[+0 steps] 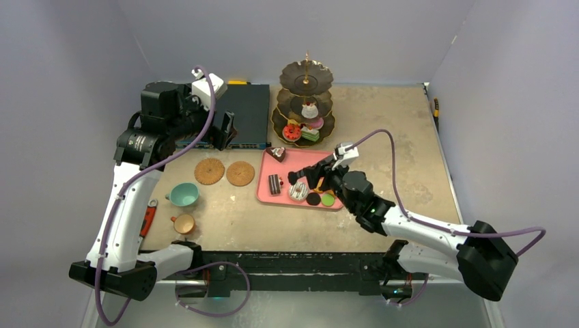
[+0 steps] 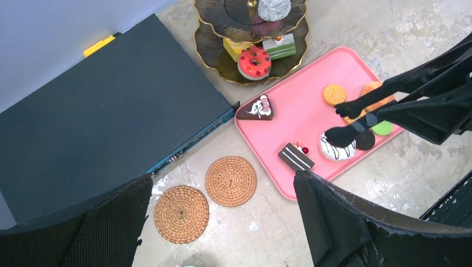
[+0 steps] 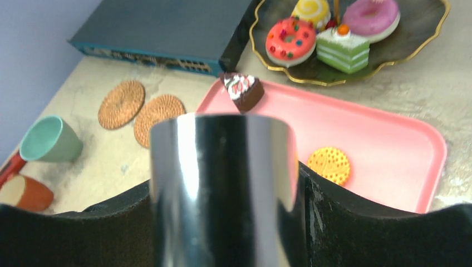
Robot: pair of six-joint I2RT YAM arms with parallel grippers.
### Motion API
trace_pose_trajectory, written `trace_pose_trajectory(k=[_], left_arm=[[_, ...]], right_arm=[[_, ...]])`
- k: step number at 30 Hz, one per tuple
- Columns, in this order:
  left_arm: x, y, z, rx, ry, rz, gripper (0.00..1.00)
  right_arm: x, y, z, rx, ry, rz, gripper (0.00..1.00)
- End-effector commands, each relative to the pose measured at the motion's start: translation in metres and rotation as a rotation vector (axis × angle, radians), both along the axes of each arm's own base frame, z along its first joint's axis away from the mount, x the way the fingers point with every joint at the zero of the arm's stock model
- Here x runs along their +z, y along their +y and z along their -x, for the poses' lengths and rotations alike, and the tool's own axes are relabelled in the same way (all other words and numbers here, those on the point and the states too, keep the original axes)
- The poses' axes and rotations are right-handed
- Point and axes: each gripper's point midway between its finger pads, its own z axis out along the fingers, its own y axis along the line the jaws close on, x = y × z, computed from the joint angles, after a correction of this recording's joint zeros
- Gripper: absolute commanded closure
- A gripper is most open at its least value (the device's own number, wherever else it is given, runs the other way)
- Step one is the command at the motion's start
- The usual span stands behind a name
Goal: Serve the afternoon tea
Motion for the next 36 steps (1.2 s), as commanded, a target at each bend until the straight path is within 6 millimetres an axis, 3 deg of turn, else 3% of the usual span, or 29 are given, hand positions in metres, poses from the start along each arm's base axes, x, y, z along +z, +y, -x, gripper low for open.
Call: trace_pose_trajectory(k=[1,9,19,30,36], left_arm=[[0.006,-0.002,0.0,-0.009,-0.018,0.023,0.01],[0.008,-0.002,0.001,-0.009,-0.023,0.021,0.01],[0.01,-0.002,0.001,-0.007,-0.027,0.02,0.01],[0.012,-0.001,0.0,-0.004,-0.031,0.021,0.01],[0.014,-0.001,0.0,-0.004,-0.034,0.02,0.01]], right_arm=[[-0.012,0.009,0.018,0.055,0.057,0.01,0.36],[-0.026,0.024,0.035,0.098,0.091,0.073,0.37],[-0.021,0.024,0.024,0.054,0.053,0.14,0.38],[0.006,0.023,0.02,0.043,-0.016,0.091,0.58],[0.049,0.026,0.008,0.026,-0.129,0.088,0.63]])
